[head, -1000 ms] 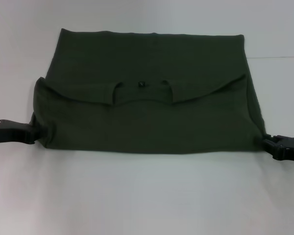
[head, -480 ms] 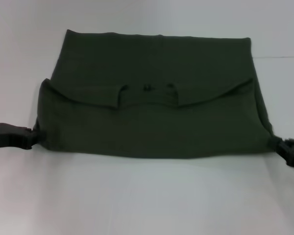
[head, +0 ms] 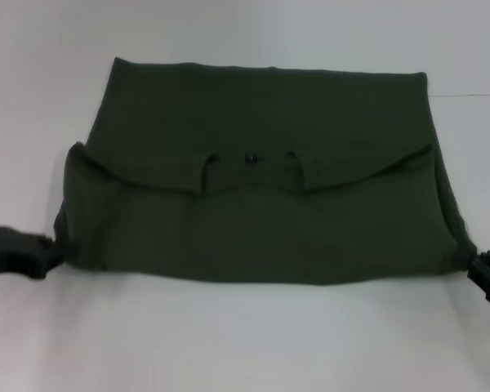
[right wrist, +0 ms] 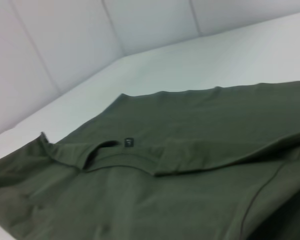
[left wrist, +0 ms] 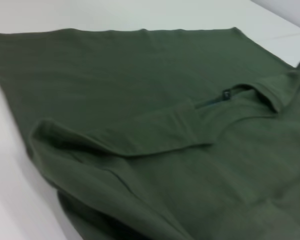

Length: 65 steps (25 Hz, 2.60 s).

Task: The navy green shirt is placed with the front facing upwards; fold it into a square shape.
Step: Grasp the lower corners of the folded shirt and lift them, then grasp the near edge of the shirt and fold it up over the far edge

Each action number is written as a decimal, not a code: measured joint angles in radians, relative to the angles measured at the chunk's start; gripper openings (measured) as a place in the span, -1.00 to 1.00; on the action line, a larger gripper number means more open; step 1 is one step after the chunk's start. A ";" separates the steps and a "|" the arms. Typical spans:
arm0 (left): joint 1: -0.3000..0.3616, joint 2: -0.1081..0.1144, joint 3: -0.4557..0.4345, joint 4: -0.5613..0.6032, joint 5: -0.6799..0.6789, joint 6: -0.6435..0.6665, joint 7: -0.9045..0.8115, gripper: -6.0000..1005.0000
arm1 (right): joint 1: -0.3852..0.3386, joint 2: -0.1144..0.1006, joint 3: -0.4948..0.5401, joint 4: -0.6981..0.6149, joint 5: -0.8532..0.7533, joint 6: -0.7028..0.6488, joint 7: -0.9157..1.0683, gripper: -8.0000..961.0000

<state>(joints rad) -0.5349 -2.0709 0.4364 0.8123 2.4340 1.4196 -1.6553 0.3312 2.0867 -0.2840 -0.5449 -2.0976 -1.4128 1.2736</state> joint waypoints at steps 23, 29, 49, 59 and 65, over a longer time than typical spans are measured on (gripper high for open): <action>0.298 -0.065 -0.100 0.211 0.033 0.541 0.459 -0.89 | -0.363 0.000 0.075 -0.026 -0.032 -0.381 -0.346 -0.93; 0.296 -0.062 -0.116 0.216 0.051 0.550 0.464 -0.89 | -0.394 -0.006 0.148 -0.042 -0.034 -0.423 -0.353 -0.93; 0.186 -0.021 -0.275 0.112 -0.156 0.537 0.297 -0.88 | -0.201 -0.032 0.277 -0.066 -0.024 -0.502 -0.045 -0.92; 0.132 -0.050 -0.271 0.020 -0.292 0.320 0.272 -0.88 | -0.082 -0.042 0.372 -0.066 -0.022 -0.446 0.035 -0.92; 0.054 -0.075 -0.261 -0.032 -0.295 0.139 0.274 -0.88 | 0.018 -0.038 0.375 -0.058 -0.022 -0.308 0.075 -0.92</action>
<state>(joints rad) -0.4805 -2.1454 0.1758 0.7798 2.1385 1.5587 -1.3808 0.3488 2.0486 0.0912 -0.6024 -2.1198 -1.7213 1.3488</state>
